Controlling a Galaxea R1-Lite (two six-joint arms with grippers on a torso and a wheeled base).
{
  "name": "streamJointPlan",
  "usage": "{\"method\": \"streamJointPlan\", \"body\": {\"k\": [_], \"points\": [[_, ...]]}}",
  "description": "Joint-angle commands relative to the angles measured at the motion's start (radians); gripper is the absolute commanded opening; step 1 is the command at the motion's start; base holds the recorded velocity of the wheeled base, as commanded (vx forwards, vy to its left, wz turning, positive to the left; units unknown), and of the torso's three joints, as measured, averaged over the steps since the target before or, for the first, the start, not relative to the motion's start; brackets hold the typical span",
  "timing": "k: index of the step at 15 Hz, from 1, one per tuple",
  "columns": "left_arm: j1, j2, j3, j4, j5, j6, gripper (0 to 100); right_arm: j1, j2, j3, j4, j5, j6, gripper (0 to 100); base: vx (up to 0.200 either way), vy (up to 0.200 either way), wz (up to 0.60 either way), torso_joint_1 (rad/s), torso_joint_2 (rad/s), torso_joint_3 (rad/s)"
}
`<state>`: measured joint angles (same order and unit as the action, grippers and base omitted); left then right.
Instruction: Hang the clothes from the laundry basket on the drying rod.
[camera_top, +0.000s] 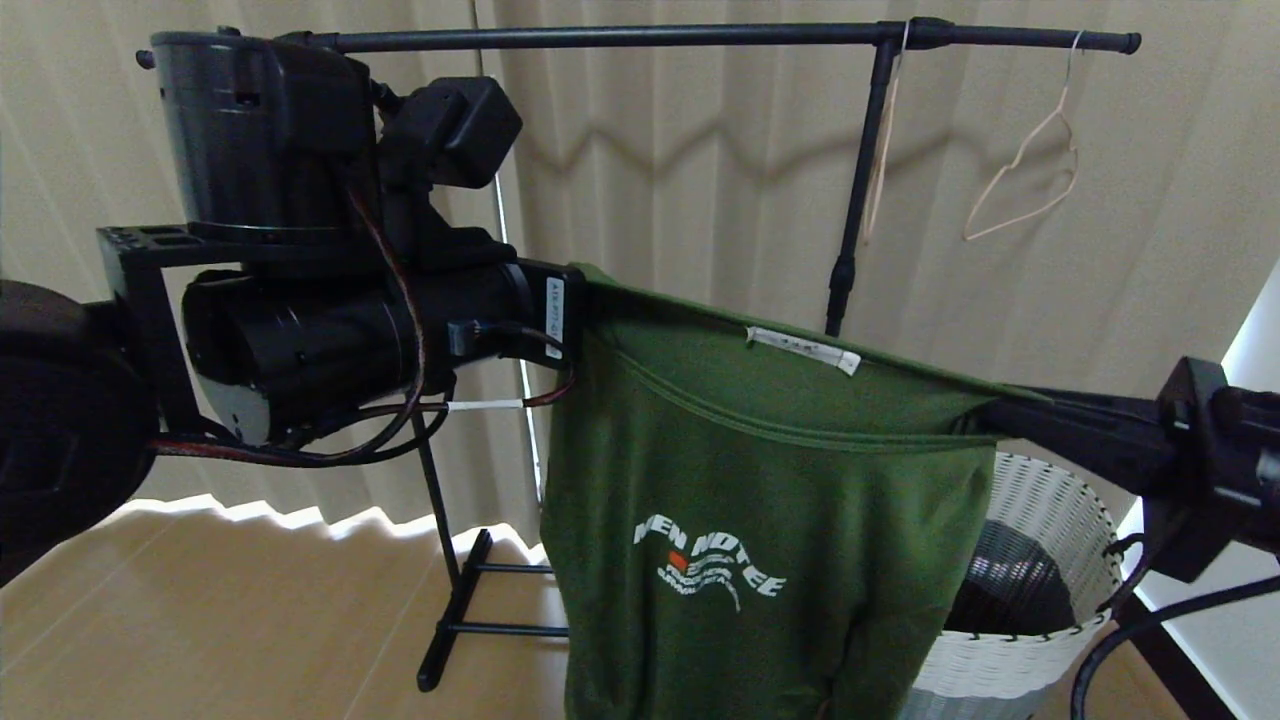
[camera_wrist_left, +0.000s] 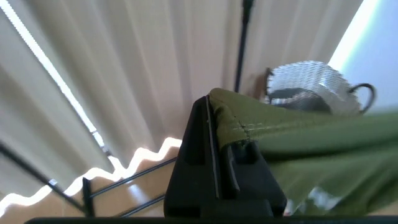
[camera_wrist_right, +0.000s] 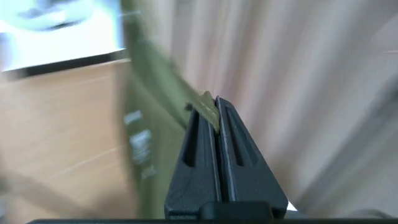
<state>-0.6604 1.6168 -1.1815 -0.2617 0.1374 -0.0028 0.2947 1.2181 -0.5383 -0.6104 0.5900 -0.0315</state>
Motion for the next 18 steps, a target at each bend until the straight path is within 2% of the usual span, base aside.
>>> {"method": "streamJointPlan", "body": {"k": [1,5,8,10,13,16,18], "points": [[0.002,0.011,-0.001,-0.013,-0.007,0.0,0,0.009,-0.065,0.043,0.008,0.03,-0.001,0,0.0,0.0,0.0,0.0,0.0,0.0],[0.002,0.008,0.017,-0.014,-0.007,-0.008,0,-0.012,-0.026,0.037,0.011,0.025,-0.007,0,0.0,0.0,0.0,0.0,0.0,0.0],[0.002,-0.02,0.037,-0.005,-0.024,-0.014,0,-0.089,0.047,-0.014,-0.003,0.005,-0.038,0,0.0,0.0,0.0,0.0,0.0,0.0],[0.002,-0.078,0.098,0.006,-0.113,-0.014,0,-0.092,0.126,-0.08,-0.034,-0.073,-0.038,0,0.0,0.0,0.0,0.0,0.0,0.0],[0.001,-0.181,0.195,0.029,-0.256,-0.01,0,-0.088,0.227,-0.146,-0.149,-0.098,-0.039,0,0.0,0.0,0.0,0.0,0.0,0.0],[-0.008,-0.25,0.261,0.038,-0.317,-0.002,0,-0.065,0.264,-0.183,-0.193,-0.096,-0.039,0,0.0,0.0,0.0,0.0,0.0,0.0],[-0.038,-0.285,0.278,0.036,-0.331,0.012,0,-0.045,0.264,-0.187,-0.193,-0.096,-0.039,0,0.0,0.0,0.0,0.0,0.0,0.0]]}}
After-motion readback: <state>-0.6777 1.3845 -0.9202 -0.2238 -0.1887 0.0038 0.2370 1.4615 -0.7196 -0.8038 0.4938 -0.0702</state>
